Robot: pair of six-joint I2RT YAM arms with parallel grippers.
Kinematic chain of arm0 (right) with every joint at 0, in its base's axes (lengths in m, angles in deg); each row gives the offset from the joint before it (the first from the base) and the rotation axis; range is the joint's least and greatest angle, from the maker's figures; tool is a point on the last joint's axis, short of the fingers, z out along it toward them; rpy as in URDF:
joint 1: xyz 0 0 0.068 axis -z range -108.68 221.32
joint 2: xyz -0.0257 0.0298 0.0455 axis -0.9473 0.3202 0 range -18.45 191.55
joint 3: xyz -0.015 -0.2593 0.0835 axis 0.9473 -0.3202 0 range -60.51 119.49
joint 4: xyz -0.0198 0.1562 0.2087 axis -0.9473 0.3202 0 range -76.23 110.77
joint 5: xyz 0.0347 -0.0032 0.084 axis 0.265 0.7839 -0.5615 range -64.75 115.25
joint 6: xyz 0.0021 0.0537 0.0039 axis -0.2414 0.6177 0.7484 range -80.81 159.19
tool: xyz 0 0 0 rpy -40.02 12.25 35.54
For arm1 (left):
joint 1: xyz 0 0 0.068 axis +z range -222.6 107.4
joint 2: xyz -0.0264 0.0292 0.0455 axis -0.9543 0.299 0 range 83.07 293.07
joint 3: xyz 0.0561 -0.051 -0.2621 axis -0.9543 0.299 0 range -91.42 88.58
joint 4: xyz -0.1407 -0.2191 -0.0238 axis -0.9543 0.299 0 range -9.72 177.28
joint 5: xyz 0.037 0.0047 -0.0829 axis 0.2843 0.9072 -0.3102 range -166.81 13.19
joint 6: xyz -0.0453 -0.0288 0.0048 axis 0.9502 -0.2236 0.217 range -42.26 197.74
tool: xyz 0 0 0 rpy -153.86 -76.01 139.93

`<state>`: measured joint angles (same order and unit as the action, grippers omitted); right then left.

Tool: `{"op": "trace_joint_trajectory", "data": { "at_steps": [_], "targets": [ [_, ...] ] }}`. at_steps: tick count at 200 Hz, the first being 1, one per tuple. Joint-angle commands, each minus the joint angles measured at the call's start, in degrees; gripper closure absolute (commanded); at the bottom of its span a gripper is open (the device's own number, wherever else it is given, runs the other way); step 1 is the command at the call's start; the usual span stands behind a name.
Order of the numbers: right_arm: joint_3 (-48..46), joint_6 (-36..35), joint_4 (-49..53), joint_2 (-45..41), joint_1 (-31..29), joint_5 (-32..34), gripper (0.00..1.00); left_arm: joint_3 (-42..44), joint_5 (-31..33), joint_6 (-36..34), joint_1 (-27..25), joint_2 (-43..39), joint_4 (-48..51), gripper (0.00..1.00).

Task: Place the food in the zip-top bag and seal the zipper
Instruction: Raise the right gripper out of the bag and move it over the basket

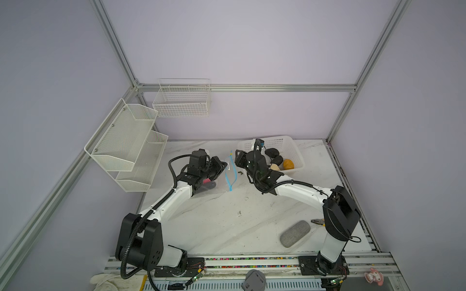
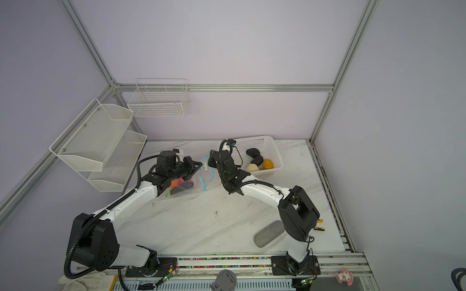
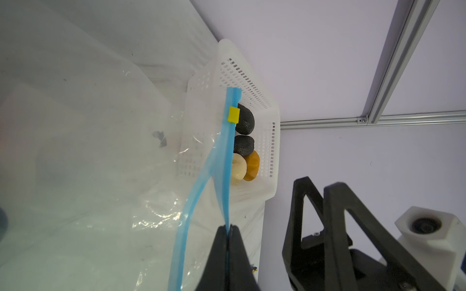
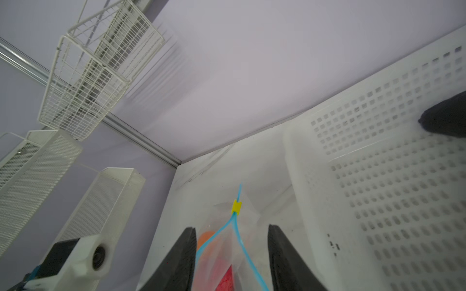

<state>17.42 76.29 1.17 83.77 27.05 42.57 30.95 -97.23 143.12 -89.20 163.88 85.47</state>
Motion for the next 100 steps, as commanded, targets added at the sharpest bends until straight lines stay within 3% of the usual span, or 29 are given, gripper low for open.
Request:
{"op": "trace_joint_trajectory", "data": {
  "at_steps": [1,30,73,100],
  "targets": [
    [2.63,-8.32,12.04,-0.53,3.41,-7.44,0.50,-2.80,-1.55,-0.08,0.16,-0.54,-2.52,1.00],
    [7.30,-14.69,20.50,0.34,5.85,-9.45,0.49,-2.45,-1.65,-0.26,-0.03,-0.58,-2.47,1.00],
    [20.27,-21.40,41.20,7.83,12.38,-12.70,0.48,-2.05,-2.03,-0.51,-0.36,-0.50,-2.53,1.00],
    [25.68,-24.45,49.40,10.43,14.27,-8.84,0.47,-1.95,-2.39,-0.79,-0.62,-0.36,-2.31,1.00]
  ]
}}
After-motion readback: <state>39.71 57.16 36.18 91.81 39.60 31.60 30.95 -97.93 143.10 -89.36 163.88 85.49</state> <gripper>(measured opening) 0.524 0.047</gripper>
